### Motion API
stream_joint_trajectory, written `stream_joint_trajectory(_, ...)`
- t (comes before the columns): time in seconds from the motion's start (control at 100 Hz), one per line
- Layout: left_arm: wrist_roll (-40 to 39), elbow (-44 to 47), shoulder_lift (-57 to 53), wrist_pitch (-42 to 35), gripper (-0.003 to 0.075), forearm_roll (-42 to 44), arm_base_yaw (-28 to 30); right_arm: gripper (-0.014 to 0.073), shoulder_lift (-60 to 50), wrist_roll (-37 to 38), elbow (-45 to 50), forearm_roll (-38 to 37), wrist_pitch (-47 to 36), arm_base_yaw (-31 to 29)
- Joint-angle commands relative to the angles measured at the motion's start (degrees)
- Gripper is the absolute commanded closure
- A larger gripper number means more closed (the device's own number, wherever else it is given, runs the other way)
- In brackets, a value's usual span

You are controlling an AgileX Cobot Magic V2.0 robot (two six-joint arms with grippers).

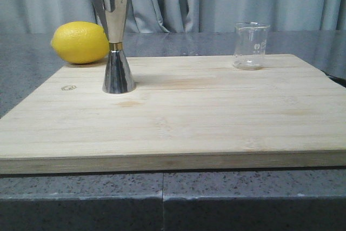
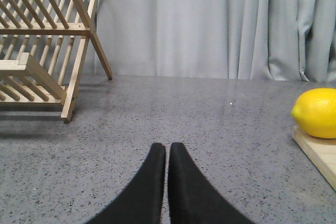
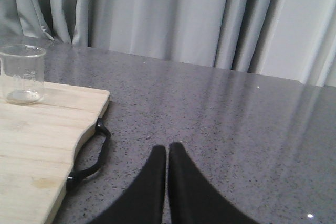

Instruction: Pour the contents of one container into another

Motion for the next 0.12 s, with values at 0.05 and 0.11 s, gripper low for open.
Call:
stream_joint_trajectory(0.05,-0.08,1.58,-1.2,-4.19,0.0739,-0.1,0.1,0.0643,-1.14,0.07,0.43,-0.46,-4.19,-0.24)
stream_joint_trajectory(0.11,-0.08,1.58,-1.2,-4.19,0.0739,-0.1,0.1,0.0643,-1.14,0.07,0.43,-0.46,-4.19,-0.24)
